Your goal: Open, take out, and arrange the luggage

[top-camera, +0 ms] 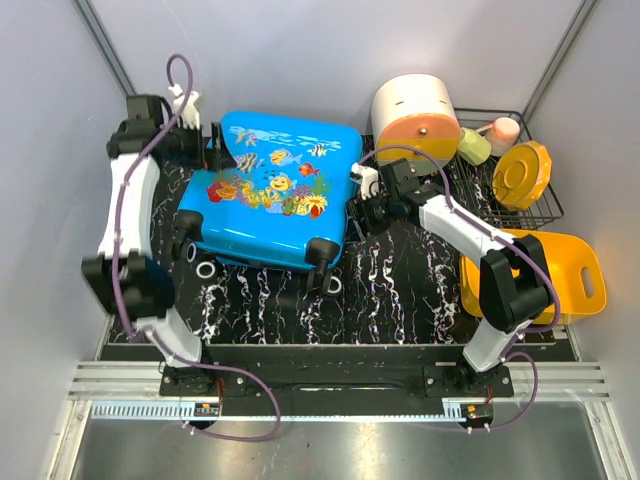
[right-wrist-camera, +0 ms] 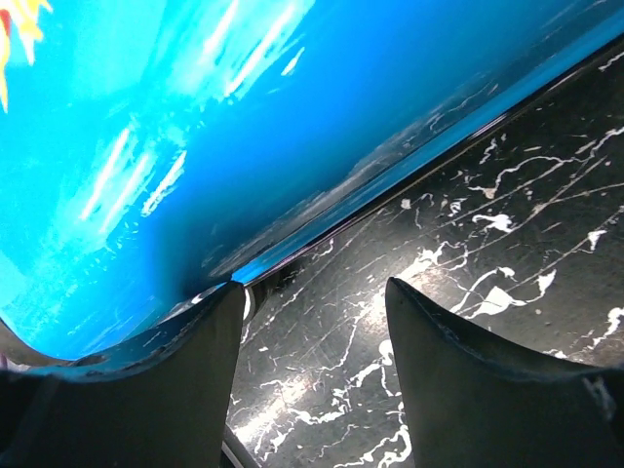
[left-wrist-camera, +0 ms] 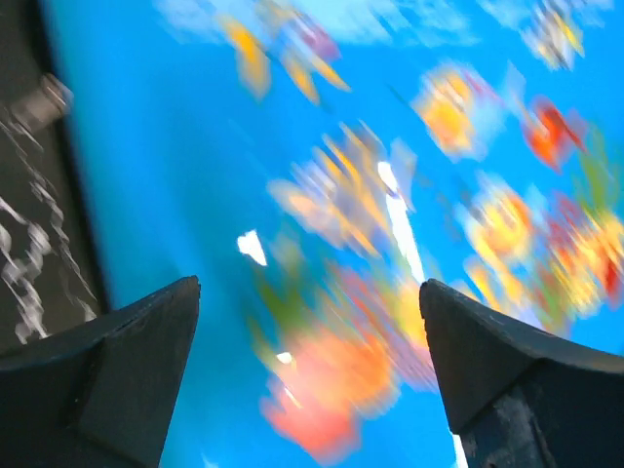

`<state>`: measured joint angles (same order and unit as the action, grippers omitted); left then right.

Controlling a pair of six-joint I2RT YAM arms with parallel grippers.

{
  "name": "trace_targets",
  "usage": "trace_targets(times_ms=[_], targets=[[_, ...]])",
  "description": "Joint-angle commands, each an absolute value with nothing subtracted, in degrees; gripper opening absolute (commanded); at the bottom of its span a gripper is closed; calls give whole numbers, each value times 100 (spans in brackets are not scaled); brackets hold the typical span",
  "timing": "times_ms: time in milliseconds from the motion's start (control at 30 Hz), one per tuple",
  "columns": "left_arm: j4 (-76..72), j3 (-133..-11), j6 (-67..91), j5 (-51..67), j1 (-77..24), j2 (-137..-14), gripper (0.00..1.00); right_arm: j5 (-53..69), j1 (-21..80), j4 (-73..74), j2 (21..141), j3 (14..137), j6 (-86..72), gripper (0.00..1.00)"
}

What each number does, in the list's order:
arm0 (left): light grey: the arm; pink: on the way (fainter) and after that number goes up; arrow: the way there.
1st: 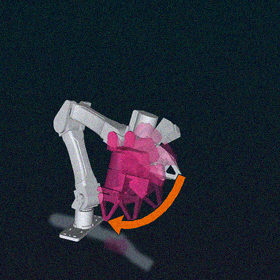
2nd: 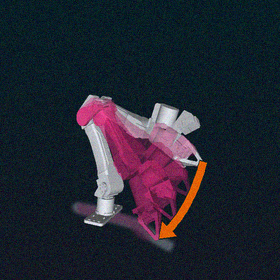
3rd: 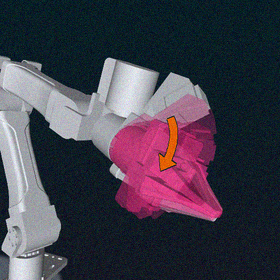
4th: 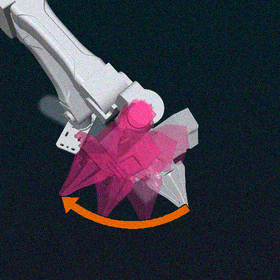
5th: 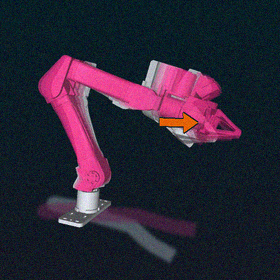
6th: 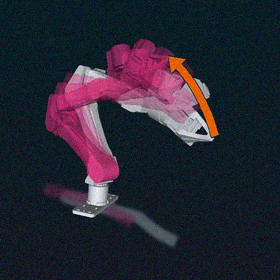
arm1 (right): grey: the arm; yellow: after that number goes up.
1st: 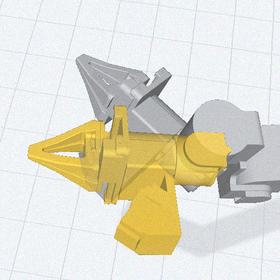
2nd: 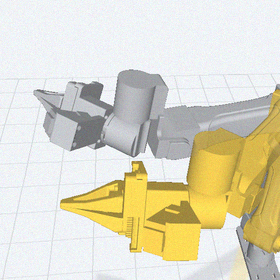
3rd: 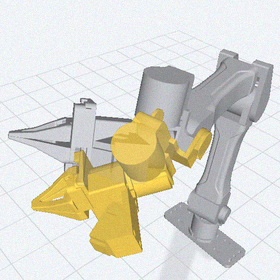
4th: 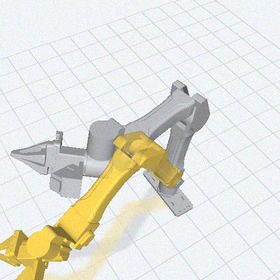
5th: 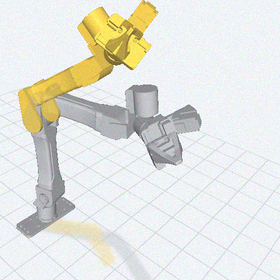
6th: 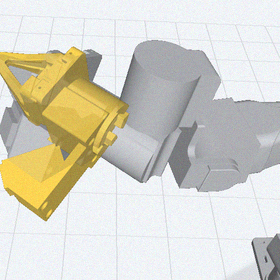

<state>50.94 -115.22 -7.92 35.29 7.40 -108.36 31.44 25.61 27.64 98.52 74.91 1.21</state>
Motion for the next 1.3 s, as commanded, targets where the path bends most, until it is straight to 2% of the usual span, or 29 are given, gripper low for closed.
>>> trace_targets(times_ms=[0,33,133,267,333,400,733,767,800,900,1100,1200,1233,1267], targets=[[5335,-9540,-1239,3289,29,-7970,98,3375,3093,1723,9615,7637,-448,70],[5361,-8736,-1239,3278,-174,-7615,97,3358,3137,1636,9650,7742,-500,71],[5414,-7485,-862,3585,-641,-6445,99,3226,3225,1573,9808,8058,-650,71],[5012,-6462,-21,3692,-1447,-5556,99,3068,3235,1450,10002,8384,-756,71],[4782,-6049,271,3158,-1940,-5327,99,2998,3261,1407,10142,8577,-826,71],[4527,-5855,526,2411,-2652,-5378,99,2980,3278,1389,10239,8683,-861,71],[3683,-5019,966,599,-3797,-5862,99,2488,3278,1389,9923,8544,-721,75],[3604,-4958,993,389,-3797,-5941,97,2453,3270,1389,9827,8508,-703,76],[3577,-4887,993,256,-3806,-5994,89,2409,3270,1406,9783,8482,-642,77],[3525,-4913,914,-122,-3806,-6178,80,2277,3217,1398,9607,8324,-554,78],[3410,-5123,1037,-35,-3806,-6600,78,2338,3006,1485,9361,7972,-440,80],[3314,-5281,941,420,-3797,-6627,48,2320,2927,1555,9220,7814,-265,81],[3322,-5343,923,587,-3797,-6627,27,2286,2883,1564,9159,7770,-220,81],[3348,-5422,871,885,-3797,-6610,12,2276,2848,1564,9071,7717,-176,82]])
